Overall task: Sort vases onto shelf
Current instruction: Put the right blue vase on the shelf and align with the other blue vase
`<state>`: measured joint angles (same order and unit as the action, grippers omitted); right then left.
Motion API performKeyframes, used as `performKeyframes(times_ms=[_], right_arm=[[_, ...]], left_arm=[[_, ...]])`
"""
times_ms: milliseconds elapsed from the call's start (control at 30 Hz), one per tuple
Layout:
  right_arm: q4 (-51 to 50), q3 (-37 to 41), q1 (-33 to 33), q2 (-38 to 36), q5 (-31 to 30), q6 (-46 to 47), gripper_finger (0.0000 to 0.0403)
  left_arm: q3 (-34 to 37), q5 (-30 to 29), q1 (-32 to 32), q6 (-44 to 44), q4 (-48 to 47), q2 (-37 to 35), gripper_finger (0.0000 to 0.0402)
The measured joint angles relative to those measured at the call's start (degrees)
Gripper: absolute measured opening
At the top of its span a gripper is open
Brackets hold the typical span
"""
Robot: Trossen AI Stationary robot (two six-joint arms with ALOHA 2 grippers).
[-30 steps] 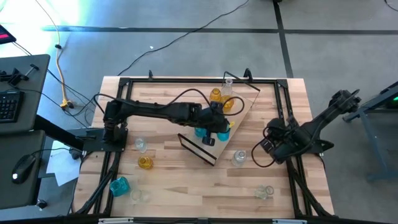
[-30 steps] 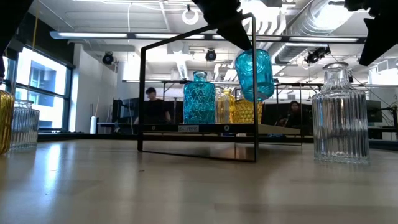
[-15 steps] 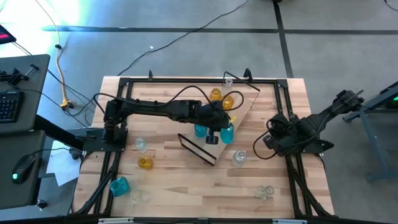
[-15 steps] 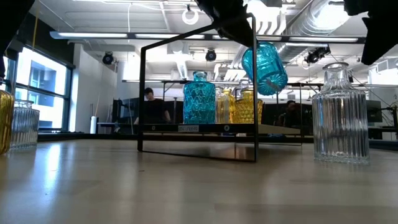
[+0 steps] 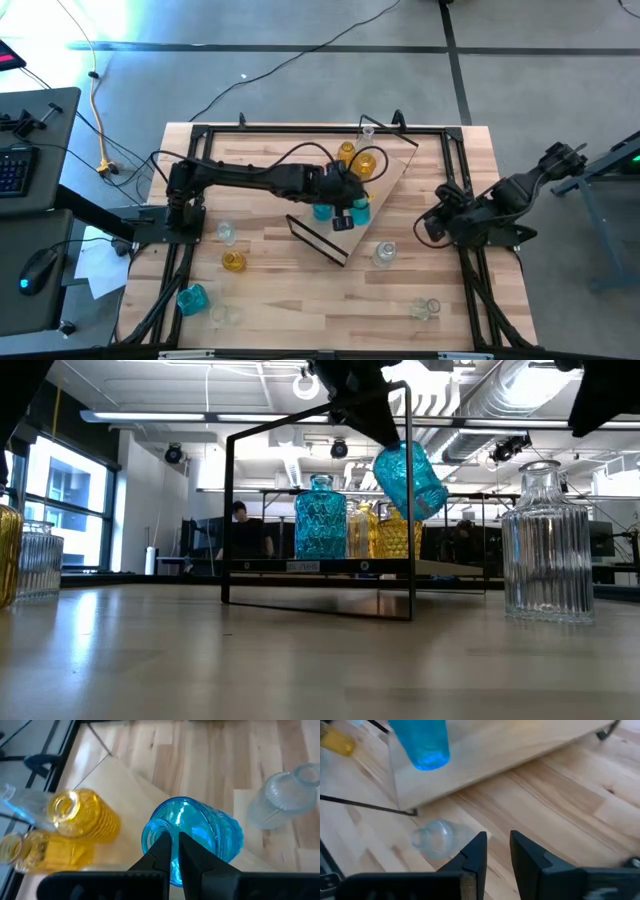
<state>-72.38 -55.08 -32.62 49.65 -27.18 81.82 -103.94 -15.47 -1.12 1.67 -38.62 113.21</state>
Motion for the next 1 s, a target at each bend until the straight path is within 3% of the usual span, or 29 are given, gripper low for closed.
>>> performKeyframes(times_ms=[400, 600, 1000], right_arm=[[3.10, -0.01, -0.02, -0.31, -1.29, -5.45, 0.0067], [3.40, -0.01, -0.02, -0.31, -1.25, -6.98, 0.0067], [3.72, -0.01, -0.02, -0.28, -0.14, -7.56, 0.0067]], left_arm=[[0.00, -5.21, -3.15, -0.87, -5.30, 0.37, 0.0003], [-0.02, -13.33, -5.26, 5.15, -4.89, 0.86, 0.0002], [-0.14, -15.12, -8.69, 15.00, 1.97, 2.76, 0.0001]])
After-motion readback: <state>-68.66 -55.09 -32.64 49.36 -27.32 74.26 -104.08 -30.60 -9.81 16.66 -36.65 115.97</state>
